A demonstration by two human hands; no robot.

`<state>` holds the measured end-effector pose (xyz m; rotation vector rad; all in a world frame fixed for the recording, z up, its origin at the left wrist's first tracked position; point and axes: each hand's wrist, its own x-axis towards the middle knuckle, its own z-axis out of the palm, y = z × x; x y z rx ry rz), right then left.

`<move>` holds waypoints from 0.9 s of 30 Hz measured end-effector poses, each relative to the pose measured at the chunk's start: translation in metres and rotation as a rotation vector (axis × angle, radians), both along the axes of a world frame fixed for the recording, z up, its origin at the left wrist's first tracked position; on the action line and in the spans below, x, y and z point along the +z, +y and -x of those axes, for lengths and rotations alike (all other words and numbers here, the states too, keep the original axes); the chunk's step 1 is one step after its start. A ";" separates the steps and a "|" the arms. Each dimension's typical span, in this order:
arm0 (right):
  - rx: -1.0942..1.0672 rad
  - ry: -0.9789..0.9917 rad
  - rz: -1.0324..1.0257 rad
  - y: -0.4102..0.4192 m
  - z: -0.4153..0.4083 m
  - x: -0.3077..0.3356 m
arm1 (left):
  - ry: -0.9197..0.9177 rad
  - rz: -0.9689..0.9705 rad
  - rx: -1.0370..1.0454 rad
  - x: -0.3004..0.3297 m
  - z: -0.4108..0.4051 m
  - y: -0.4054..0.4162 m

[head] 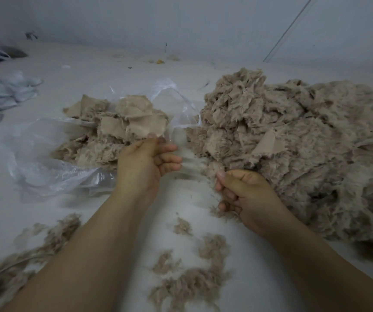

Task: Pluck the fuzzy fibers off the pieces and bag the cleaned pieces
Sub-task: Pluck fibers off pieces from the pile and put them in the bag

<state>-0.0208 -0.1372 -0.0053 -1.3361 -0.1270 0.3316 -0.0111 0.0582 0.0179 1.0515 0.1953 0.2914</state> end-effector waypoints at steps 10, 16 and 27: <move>-0.021 0.008 -0.020 0.001 -0.001 -0.001 | -0.161 -0.860 -0.319 -0.010 0.010 -0.040; -0.027 0.020 -0.029 0.002 -0.001 0.000 | -0.123 -0.812 -0.288 -0.003 0.010 -0.046; -0.070 0.055 -0.048 0.002 -0.002 -0.001 | -0.242 -0.685 -0.314 -0.007 0.020 -0.040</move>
